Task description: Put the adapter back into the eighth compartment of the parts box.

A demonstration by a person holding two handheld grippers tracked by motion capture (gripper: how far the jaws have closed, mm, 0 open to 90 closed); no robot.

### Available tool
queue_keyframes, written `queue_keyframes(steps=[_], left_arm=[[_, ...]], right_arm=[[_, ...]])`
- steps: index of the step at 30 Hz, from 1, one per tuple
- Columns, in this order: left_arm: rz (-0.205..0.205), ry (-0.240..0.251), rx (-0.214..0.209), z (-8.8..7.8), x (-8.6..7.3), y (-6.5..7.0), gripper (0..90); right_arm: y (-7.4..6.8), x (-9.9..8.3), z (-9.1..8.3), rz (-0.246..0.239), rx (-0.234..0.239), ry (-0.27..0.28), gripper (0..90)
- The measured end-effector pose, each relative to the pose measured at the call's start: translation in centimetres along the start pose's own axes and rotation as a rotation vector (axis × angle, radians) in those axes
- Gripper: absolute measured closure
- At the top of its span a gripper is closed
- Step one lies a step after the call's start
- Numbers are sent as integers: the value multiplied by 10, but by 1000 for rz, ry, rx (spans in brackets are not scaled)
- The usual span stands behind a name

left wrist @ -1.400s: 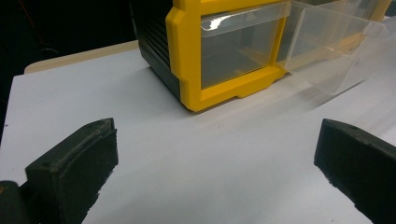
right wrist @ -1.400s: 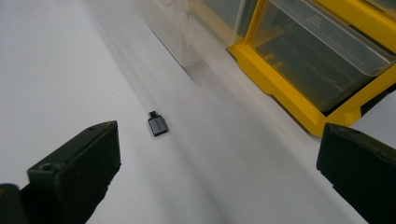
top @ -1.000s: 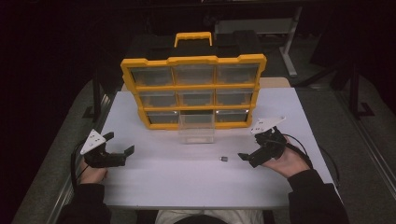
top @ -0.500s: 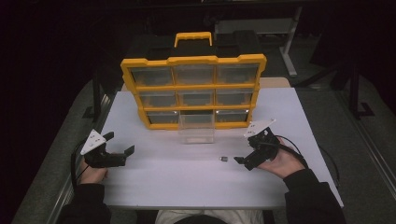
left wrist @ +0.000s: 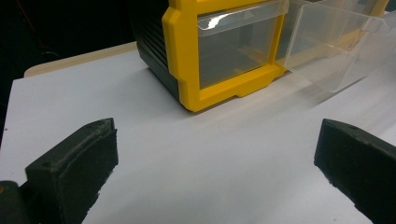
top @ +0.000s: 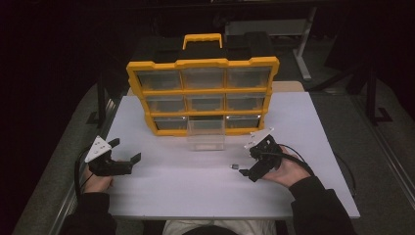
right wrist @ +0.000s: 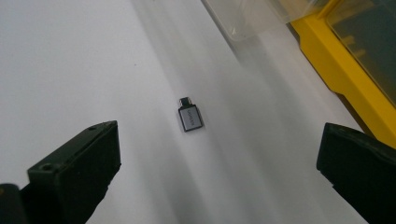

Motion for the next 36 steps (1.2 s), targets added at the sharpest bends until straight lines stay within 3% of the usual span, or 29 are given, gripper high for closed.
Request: queue_keyframes(steps=[11, 36], left_arm=[[0, 3, 0, 0, 0, 0, 0], [4, 2, -3, 0, 0, 1, 0]], right_arm=[[-5, 6, 13, -27, 25, -40, 2], [2, 9, 39, -38, 89, -125, 133]])
Point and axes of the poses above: each handheld gripper's, and its own axes: z roughly forward along the jaws, x roughly out of its top, y roughly to its right, the point moved 8 cm from there along z, roughly forward along the jaws, and after that the axes turned 4 degrees about z, right-handed, at the moved point
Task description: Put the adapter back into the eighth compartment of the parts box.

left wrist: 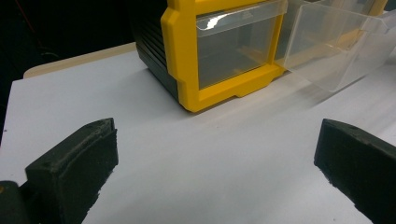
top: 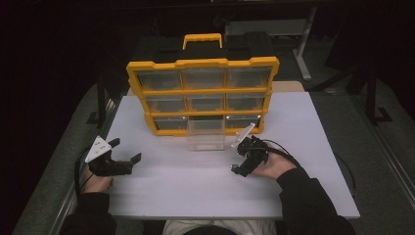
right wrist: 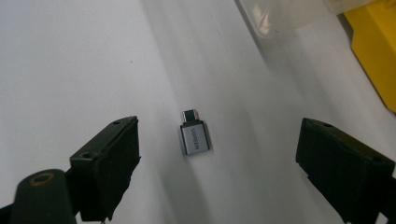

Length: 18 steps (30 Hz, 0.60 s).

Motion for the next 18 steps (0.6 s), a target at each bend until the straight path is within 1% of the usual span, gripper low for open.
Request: queue_keyframes(steps=[5, 7, 8, 13, 18], left_arm=[[1, -2, -1, 0, 0, 0, 0], [2, -2, 0, 0, 0, 0, 0], [2, -2, 0, 0, 0, 0, 0], [4, -6, 0, 1, -1, 1, 0], [7, -9, -2, 1, -1, 1, 0]], right_arm=[[2, -1, 3, -7, 9, -7, 174], [1, -1, 4, -7, 26, -12, 224], [1, -2, 4, -9, 40, -18, 263], [-4, -3, 8, -28, 77, -50, 348], [-9, -2, 12, -47, 88, -64, 459]])
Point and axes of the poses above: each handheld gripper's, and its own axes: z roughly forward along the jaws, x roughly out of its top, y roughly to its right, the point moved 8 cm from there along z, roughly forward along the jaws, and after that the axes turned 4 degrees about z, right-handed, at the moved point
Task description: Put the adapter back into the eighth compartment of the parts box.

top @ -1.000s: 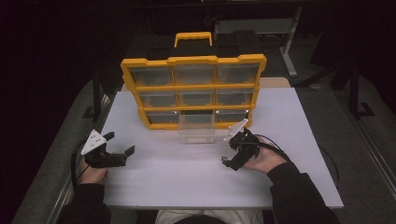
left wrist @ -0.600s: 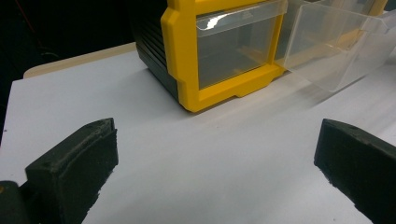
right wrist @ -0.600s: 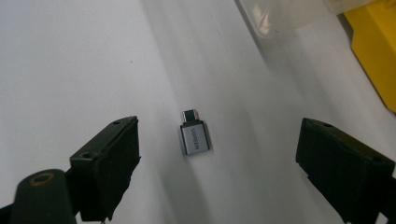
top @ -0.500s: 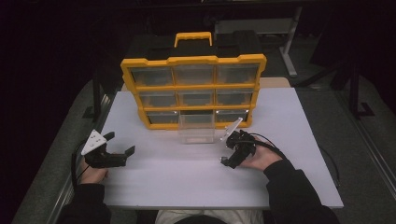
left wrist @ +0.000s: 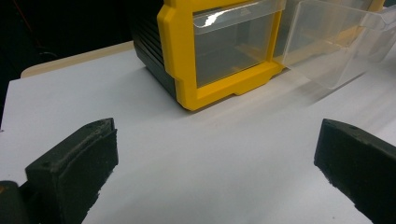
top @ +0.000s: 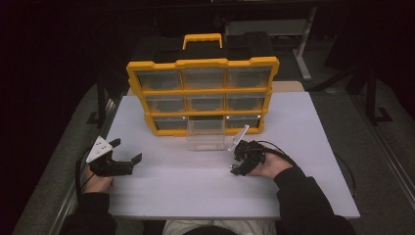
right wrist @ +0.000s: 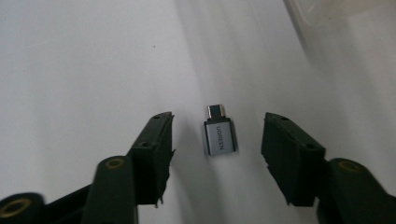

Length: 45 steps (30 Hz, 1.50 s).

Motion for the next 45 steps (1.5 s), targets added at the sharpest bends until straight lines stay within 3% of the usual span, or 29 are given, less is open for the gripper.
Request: queue_keyframes(steps=[6, 14, 22, 45], left_arm=[[-1, 1, 1, 0, 0, 0, 0], [-1, 1, 2, 0, 0, 0, 0], [0, 1, 2, 0, 0, 0, 0], [-1, 0, 3, 0, 0, -1, 0]], right_arm=[[1, 2, 2, -8, -22, 2, 576], [2, 3, 2, -1, -13, 5, 746], [2, 2, 0, 0, -5, -6, 748], [9, 11, -25, -1, -40, 34, 748]])
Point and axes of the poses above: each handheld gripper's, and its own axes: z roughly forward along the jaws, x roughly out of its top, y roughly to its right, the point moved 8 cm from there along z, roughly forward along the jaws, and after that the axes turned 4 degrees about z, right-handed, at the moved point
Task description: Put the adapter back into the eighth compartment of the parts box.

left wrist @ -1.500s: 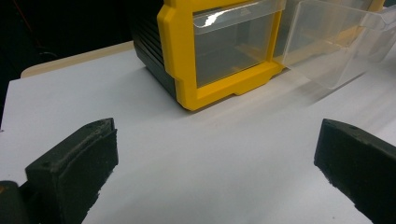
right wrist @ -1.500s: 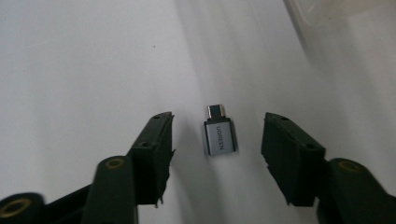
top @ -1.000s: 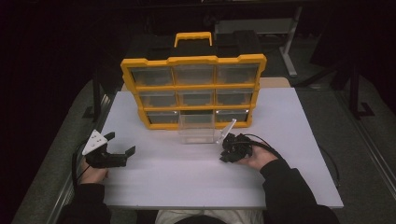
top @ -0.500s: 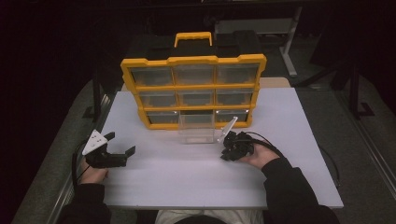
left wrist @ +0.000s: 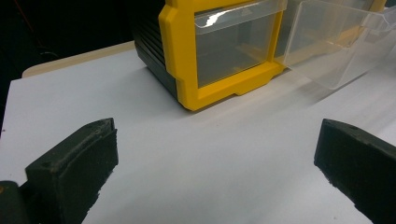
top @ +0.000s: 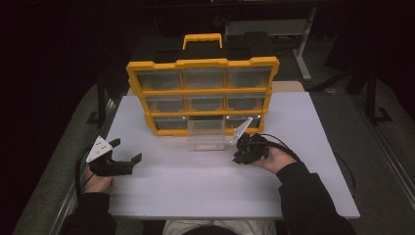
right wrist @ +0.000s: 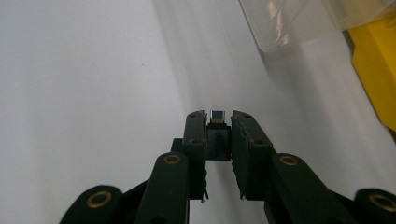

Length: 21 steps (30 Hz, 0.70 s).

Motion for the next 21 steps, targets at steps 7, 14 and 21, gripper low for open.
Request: queue_keyframes(steps=[7, 14, 21], left_arm=[[0, 0, 0, 0, 0, 0, 0], [0, 0, 0, 0, 0, 0, 0], [0, 0, 1, 0, 0, 0, 0]], right_arm=[[2, 3, -8, 5, -10, 10, 748], [6, 5, -15, 4, -21, 30, 748], [8, 8, -22, 5, -31, 39, 748]])
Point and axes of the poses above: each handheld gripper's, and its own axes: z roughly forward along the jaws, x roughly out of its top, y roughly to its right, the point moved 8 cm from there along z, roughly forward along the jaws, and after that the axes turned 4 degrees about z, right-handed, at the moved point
